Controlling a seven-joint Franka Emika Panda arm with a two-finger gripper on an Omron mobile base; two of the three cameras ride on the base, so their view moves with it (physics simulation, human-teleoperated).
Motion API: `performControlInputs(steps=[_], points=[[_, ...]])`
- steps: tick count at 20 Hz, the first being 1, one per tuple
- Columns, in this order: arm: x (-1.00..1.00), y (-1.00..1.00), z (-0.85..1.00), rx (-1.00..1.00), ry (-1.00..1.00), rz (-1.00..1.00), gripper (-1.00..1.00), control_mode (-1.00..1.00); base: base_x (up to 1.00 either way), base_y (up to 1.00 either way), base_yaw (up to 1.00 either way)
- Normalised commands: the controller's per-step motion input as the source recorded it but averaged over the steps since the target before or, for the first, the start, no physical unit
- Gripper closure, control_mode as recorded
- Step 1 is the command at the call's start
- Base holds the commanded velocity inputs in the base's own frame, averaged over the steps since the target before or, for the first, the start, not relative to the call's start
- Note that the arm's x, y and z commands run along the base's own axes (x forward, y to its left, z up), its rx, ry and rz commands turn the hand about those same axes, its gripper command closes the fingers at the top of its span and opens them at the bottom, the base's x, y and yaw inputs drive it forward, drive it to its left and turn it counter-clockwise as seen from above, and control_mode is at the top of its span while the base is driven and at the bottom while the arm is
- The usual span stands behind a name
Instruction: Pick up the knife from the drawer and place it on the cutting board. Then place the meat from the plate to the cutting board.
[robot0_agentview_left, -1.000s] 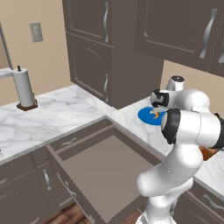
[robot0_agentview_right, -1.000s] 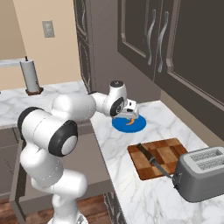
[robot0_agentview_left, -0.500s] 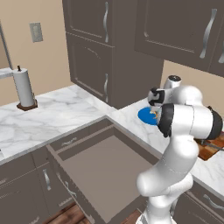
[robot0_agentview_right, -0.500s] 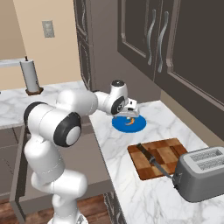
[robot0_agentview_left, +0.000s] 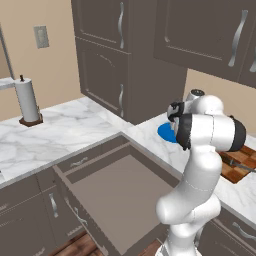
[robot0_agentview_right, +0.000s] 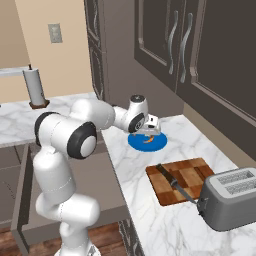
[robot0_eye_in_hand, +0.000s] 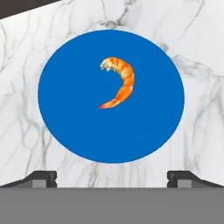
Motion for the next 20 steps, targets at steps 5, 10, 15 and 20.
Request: performControlInputs(steps=[5,10,15,20], points=[[0.22,-0.06,-0.15,0.0,-0.03,0.03,-1.0,-1.0,0.0,0.0,0.0],[0.27,0.0,-0.12,0.0,-0.04,0.02,-1.0,-1.0,0.0,0.0,0.0],[0.3,0.0,-0.13,0.0,-0.05,0.02,-1.0,-1.0,0.0,0.0,0.0],[0.31,-0.06,-0.12,0.0,-0.05,0.02,-1.0,-1.0,0.0,0.0,0.0]])
